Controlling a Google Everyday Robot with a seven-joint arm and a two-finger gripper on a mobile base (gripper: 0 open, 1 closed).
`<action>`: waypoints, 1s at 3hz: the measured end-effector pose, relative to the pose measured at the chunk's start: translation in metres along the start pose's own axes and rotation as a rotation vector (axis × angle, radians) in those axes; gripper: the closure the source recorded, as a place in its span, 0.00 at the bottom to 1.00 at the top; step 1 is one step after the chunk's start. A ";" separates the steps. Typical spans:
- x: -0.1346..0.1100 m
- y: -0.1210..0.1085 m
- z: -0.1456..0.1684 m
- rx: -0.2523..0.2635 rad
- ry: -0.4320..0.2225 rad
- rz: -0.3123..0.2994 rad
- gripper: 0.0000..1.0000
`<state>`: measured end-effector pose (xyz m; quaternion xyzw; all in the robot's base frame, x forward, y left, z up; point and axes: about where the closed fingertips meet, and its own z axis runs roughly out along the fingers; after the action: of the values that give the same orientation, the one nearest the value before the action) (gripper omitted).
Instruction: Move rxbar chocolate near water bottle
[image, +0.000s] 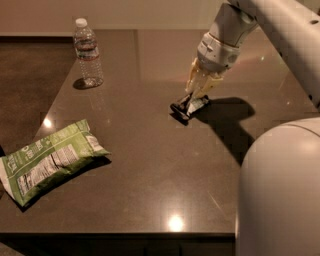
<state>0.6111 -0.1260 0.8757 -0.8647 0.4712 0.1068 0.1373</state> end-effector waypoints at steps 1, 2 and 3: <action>-0.017 -0.026 -0.012 0.052 -0.031 -0.002 1.00; -0.036 -0.046 -0.015 0.074 -0.064 0.002 1.00; -0.055 -0.068 -0.010 0.073 -0.088 0.031 1.00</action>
Offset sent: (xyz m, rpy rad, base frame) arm -0.0456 0.0401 0.0581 0.0245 0.2609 0.0926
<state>0.6396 -0.0516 0.9117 -0.8462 0.4816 0.1296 0.1879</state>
